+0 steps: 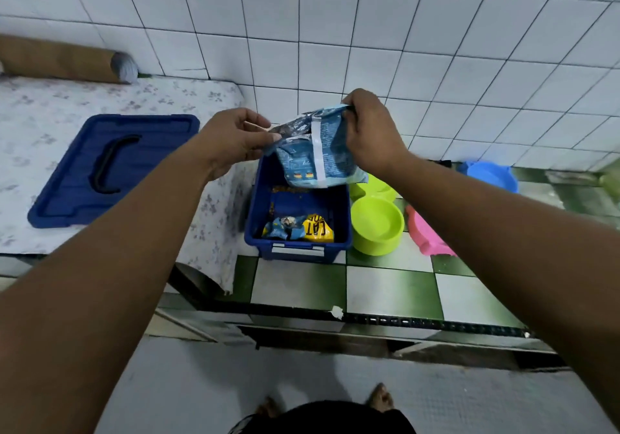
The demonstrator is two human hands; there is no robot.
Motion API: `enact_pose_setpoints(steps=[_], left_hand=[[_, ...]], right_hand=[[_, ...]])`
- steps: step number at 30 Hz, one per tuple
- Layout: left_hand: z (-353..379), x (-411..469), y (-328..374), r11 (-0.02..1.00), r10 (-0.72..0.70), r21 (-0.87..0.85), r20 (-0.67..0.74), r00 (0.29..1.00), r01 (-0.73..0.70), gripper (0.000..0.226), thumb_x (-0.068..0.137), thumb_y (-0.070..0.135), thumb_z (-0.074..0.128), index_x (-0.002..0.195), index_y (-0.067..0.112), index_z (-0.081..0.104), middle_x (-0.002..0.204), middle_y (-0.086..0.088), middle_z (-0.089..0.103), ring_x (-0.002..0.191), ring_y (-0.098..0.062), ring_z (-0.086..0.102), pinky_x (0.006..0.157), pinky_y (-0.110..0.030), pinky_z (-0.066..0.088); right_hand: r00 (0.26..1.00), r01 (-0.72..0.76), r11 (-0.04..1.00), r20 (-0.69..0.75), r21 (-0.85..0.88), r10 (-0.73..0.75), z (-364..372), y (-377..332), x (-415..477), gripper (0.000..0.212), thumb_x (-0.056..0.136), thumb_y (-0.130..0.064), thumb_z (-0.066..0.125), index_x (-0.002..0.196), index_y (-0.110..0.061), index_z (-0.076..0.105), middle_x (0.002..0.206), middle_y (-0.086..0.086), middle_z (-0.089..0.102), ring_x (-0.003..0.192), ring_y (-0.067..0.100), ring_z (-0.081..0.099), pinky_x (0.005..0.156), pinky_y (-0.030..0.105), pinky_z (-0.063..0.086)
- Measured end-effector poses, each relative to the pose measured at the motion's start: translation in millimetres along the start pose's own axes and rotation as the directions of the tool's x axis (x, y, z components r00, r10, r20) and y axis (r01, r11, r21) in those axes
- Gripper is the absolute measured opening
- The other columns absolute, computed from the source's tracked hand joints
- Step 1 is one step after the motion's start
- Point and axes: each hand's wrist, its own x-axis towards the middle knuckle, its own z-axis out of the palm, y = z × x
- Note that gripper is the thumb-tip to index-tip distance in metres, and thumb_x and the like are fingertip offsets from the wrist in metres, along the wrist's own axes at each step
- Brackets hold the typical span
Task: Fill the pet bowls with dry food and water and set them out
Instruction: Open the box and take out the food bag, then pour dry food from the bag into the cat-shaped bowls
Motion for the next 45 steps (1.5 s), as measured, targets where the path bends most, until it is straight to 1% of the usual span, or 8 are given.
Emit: enact_pose_setpoints(steps=[10, 20, 25, 29, 34, 38, 42, 45], left_hand=[[66, -7, -21, 0.993, 0.028, -0.119, 0.194, 0.981, -0.005, 0.053, 0.09, 0.018, 0.078, 0.137, 0.02, 0.055, 0.118, -0.003, 0.067, 0.105, -0.014, 0.066, 0.09, -0.036, 0.055], [182, 23, -10, 0.995, 0.088, 0.016, 0.333, 0.939, -0.099, 0.114, 0.045, 0.043, 0.101, 0.144, 0.026, 0.046, 0.132, 0.001, 0.065, 0.117, -0.016, 0.067, 0.102, -0.043, 0.056], [268, 34, -14, 0.997, 0.078, -0.013, 0.293, 0.953, -0.078, 0.108, 0.05, 0.044, 0.101, 0.142, 0.024, 0.046, 0.129, 0.008, 0.067, 0.114, -0.008, 0.065, 0.098, -0.037, 0.056], [351, 46, -19, 0.991, 0.05, -0.131, 0.216, 0.975, -0.021, 0.087, 0.072, 0.007, 0.091, 0.141, 0.016, 0.038, 0.127, 0.001, 0.068, 0.088, 0.009, 0.067, 0.064, -0.01, 0.053], [448, 50, -16, 0.939, -0.054, -0.316, 0.264, 0.963, 0.139, 0.043, 0.085, 0.0, 0.079, 0.107, 0.028, 0.055, 0.1, 0.009, 0.071, 0.081, 0.002, 0.071, 0.076, -0.025, 0.058], [497, 58, -19, 0.875, -0.199, -0.381, 0.283, 0.938, 0.3, 0.043, 0.088, 0.031, 0.08, 0.118, 0.032, 0.05, 0.106, 0.012, 0.068, 0.111, -0.026, 0.066, 0.1, -0.054, 0.053], [525, 75, -27, 0.768, -0.305, -0.47, 0.328, 0.894, 0.435, 0.117, 0.033, 0.072, 0.093, 0.134, 0.028, 0.054, 0.122, -0.004, 0.068, 0.099, -0.032, 0.071, 0.081, -0.048, 0.062], [536, 86, -34, 0.735, -0.299, -0.51, 0.348, 0.889, 0.446, 0.122, 0.017, 0.07, 0.093, 0.123, 0.02, 0.06, 0.113, -0.011, 0.068, 0.088, -0.033, 0.07, 0.085, -0.052, 0.062]], right_hand=[[0.984, -0.08, 0.997, -0.163, -0.019, 0.076, -63, 16, -5, 0.019, 0.094, -0.009, 0.042, 0.1, 0.001, 0.057, 0.096, 0.008, 0.057, 0.089, 0.018, 0.047, 0.073, 0.021, 0.03], [0.973, -0.139, 0.99, -0.192, -0.037, 0.13, -133, 77, -17, 0.017, 0.094, -0.012, 0.042, 0.099, -0.004, 0.056, 0.093, 0.003, 0.054, 0.087, 0.017, 0.047, 0.071, 0.02, 0.03], [0.981, -0.115, 0.993, -0.161, -0.033, 0.108, -167, 128, -17, 0.017, 0.095, -0.012, 0.043, 0.1, -0.003, 0.057, 0.093, 0.002, 0.055, 0.088, 0.015, 0.047, 0.071, 0.021, 0.031], [0.991, -0.071, 0.997, -0.114, -0.042, 0.066, -198, 181, -14, 0.017, 0.095, -0.014, 0.044, 0.099, -0.005, 0.058, 0.094, 0.002, 0.056, 0.088, 0.015, 0.048, 0.075, 0.023, 0.033], [0.997, -0.068, 0.99, -0.041, -0.126, 0.063, -217, 243, -4, 0.019, 0.092, -0.017, 0.047, 0.1, -0.006, 0.061, 0.095, 0.007, 0.061, 0.087, 0.016, 0.049, 0.074, 0.023, 0.033], [0.99, -0.135, 0.977, 0.012, -0.166, 0.139, -221, 285, 1, 0.018, 0.093, -0.017, 0.05, 0.1, -0.008, 0.064, 0.092, 0.003, 0.061, 0.085, 0.014, 0.051, 0.071, 0.021, 0.033], [0.981, -0.185, 0.965, 0.026, -0.186, 0.193, -215, 315, 2, 0.019, 0.093, -0.019, 0.052, 0.101, -0.006, 0.064, 0.091, 0.0, 0.058, 0.086, 0.014, 0.051, 0.073, 0.022, 0.037], [0.973, -0.221, 0.962, 0.026, -0.159, 0.228, -212, 330, 4, 0.018, 0.093, -0.019, 0.053, 0.099, -0.007, 0.064, 0.09, 0.002, 0.059, 0.084, 0.016, 0.054, 0.071, 0.023, 0.039]])
